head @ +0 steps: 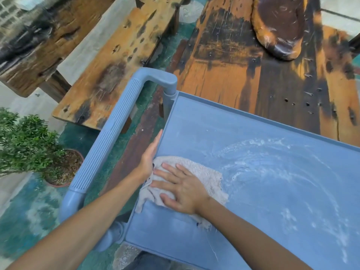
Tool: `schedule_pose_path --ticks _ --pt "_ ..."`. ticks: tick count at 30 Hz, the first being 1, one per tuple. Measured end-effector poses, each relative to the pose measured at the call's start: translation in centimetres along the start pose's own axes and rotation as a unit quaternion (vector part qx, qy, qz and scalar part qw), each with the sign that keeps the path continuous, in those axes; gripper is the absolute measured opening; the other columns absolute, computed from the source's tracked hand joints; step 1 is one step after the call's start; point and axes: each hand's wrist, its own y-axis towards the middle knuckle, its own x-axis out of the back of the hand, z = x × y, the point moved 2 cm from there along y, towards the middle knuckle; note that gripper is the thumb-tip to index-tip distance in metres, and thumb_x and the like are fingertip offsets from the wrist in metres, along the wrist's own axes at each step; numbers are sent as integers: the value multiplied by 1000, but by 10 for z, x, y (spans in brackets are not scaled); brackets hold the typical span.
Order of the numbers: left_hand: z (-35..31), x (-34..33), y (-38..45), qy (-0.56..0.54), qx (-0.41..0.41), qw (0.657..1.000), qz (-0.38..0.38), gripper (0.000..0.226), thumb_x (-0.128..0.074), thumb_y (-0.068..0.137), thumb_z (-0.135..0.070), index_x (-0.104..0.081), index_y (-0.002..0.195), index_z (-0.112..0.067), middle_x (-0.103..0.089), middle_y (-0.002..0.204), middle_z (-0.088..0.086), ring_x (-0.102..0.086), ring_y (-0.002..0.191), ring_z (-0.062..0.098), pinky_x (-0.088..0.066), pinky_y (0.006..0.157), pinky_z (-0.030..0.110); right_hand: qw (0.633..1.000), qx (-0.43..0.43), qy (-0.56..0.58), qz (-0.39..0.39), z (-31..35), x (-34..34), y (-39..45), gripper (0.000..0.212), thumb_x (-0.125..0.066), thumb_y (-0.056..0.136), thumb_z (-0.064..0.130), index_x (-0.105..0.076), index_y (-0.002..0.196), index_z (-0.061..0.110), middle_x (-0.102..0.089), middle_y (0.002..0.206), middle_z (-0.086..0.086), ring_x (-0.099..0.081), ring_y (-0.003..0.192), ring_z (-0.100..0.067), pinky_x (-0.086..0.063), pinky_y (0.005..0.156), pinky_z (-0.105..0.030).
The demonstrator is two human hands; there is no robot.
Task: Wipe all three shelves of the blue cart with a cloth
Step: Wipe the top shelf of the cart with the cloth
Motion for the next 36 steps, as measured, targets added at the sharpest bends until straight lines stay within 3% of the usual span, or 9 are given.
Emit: schedule_pose_path --ticks 3,14,21,22,24,26,27,31,36 --pt "1 1 4 4 0 1000 -3 50 -20 108 -23 -25 156 -11 -30 162 3 -28 149 16 -17 125 42 999 27 -15 13 -24 8 15 48 -47 99 48 -49 147 45 -37 162 16 -20 156 -14 -16 126 -44" --pt "4 12 23 62 -21 997 28 71 -39 94 -39 -20 158 -14 -24 164 -3 -20 151 8 -11 126 37 998 -48 -24 -42 -93 44 66 50 -42 99 45 -55 146 34 -39 162 10 -23 156 -17 -20 125 -50" --pt "10 20 25 202 -52 978 23 78 -49 89 -56 -23 157 -31 -20 163 -21 -15 149 -6 -12 126 40 949 -305 -14 -79 -144 64 134 70 -10 95 55 -25 160 34 -11 170 15 -2 158 -13 -6 128 -46" --pt "8 19 25 291 -89 952 1 79 -49 89 -56 -21 158 -28 -14 164 -20 -9 149 -8 -13 124 34 947 -311 -19 -82 -145 62 137 70 -10 96 55 -25 161 33 -11 170 15 -2 158 -14 -5 128 -45" --pt "5 12 22 492 -235 838 -32 75 -53 90 -44 -27 155 -18 -15 165 -7 -8 152 2 -17 121 25 947 -308 -29 -82 -145 60 137 66 -16 98 52 -26 161 33 -12 170 15 -4 158 -14 -5 128 -44" --pt "9 -10 13 604 -353 715 9 57 -58 85 -21 -51 140 -8 -42 152 6 -26 151 22 -28 121 35 947 -311 -33 -77 -145 59 135 61 -22 101 49 -25 161 34 -11 171 15 -3 158 -14 -5 128 -43" --pt "15 -23 10 635 -364 681 23 50 -61 81 -15 -61 130 -7 -55 140 8 -38 145 27 -37 116 39 946 -315 -33 -73 -145 59 135 59 -24 103 47 -24 161 34 -10 171 15 -2 158 -14 -5 128 -43" --pt "24 -66 11 700 -224 677 -29 62 -69 79 -43 -63 124 0 -59 131 18 -55 130 33 -55 97 38 947 -314 -22 -66 -147 61 135 57 -27 105 47 -22 161 36 -7 171 15 1 158 -12 -1 128 -41" --pt "22 -80 14 756 -214 617 -37 81 -68 70 -62 -64 118 3 -60 125 24 -62 116 40 -56 94 42 945 -317 -9 -83 -149 62 131 57 -31 105 48 -25 161 38 -12 170 15 -2 158 -13 -1 128 -42"
